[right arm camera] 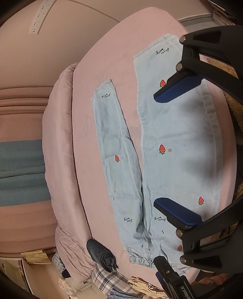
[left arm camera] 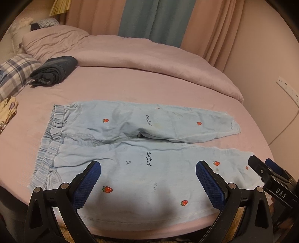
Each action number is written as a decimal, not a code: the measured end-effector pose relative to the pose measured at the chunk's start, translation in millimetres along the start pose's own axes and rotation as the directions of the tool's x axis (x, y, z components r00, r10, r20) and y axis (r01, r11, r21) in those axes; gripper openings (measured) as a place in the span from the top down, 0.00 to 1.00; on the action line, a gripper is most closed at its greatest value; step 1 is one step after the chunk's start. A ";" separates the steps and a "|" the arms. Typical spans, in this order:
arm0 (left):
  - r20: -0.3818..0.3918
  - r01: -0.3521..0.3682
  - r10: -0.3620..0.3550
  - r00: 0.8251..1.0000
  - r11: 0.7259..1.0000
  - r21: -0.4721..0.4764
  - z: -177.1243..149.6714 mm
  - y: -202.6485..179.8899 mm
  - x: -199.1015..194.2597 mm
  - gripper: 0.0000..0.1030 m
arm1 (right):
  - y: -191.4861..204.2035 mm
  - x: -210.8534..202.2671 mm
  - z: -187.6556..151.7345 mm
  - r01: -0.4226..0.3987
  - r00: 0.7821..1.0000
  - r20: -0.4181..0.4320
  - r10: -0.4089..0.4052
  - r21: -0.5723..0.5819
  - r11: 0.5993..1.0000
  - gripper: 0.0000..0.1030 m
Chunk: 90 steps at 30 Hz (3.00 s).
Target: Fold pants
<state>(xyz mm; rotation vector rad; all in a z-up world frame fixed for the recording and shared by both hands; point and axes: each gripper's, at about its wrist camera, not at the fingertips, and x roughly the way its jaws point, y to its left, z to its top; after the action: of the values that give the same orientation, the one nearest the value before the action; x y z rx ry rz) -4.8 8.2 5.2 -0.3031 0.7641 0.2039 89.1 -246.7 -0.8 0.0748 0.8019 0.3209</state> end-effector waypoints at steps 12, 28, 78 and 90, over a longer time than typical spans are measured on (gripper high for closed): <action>-0.002 -0.007 0.007 1.000 1.000 0.024 -3.8 -6.9 0.8 0.01 | -14.8 1.0 -4.3 0.015 1.000 -0.027 -0.013 0.045 0.999 0.01; -0.034 -0.016 0.017 0.999 0.999 0.031 -5.6 -10.6 4.6 0.01 | -25.4 3.0 -7.2 0.027 0.999 -0.044 -0.024 0.073 0.997 0.01; -0.206 -0.087 0.004 0.979 0.914 -0.396 24.0 88.0 83.8 0.30 | -29.7 288.0 163.8 0.174 0.899 -0.436 0.034 0.427 0.887 0.34; -0.111 0.024 -0.092 0.990 0.865 -0.501 53.6 110.5 81.0 0.30 | -51.4 266.9 158.9 0.146 0.956 -0.292 -0.011 0.442 0.885 0.95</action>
<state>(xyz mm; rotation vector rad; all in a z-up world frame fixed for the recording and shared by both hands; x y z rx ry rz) 55.1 135.8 -36.9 -0.8401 0.8243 0.3278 389.4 -203.9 -85.1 0.4505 1.1530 0.0547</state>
